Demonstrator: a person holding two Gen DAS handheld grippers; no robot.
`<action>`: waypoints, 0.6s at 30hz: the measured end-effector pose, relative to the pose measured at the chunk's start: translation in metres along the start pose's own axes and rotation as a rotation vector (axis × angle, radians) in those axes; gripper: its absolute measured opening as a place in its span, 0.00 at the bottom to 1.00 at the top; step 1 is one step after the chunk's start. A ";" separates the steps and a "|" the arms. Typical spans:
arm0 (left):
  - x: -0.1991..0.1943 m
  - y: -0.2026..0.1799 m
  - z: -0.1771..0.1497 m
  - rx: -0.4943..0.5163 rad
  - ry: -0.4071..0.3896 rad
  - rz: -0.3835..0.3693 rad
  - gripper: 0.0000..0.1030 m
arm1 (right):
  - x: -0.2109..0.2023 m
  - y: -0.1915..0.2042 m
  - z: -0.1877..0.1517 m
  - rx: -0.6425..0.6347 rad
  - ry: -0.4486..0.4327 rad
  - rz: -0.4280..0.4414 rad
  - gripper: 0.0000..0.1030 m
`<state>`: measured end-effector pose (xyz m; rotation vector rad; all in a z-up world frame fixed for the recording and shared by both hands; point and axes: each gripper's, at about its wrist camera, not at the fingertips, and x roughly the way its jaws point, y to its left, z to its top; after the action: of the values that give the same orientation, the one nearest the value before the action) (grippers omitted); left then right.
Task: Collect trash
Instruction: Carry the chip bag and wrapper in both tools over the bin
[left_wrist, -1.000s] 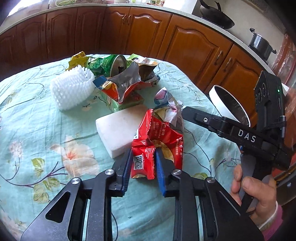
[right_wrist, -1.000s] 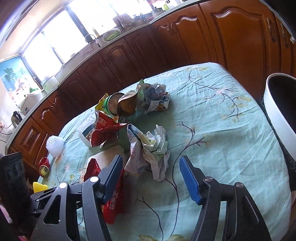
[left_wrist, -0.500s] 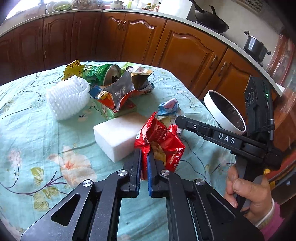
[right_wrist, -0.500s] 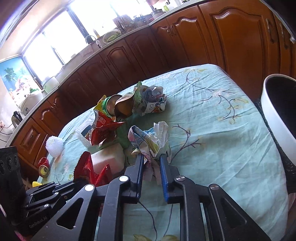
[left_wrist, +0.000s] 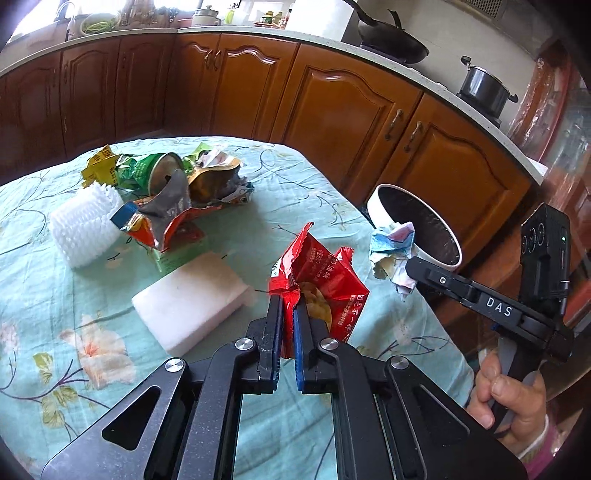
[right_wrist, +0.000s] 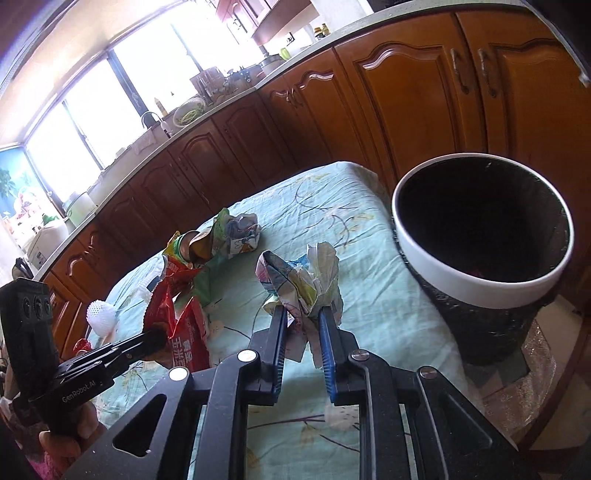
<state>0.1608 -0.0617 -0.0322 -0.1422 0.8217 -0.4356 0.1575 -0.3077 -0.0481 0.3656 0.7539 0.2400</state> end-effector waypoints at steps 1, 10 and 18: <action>0.001 -0.005 0.001 0.008 -0.001 -0.007 0.04 | -0.003 -0.003 0.000 0.006 -0.005 -0.005 0.17; 0.017 -0.048 0.012 0.073 -0.006 -0.048 0.04 | -0.025 -0.026 0.000 0.034 -0.042 -0.042 0.17; 0.032 -0.068 0.021 0.097 0.008 -0.068 0.04 | -0.038 -0.043 0.003 0.055 -0.071 -0.069 0.17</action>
<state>0.1734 -0.1382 -0.0203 -0.0781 0.8036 -0.5392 0.1362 -0.3607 -0.0395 0.3978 0.7031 0.1403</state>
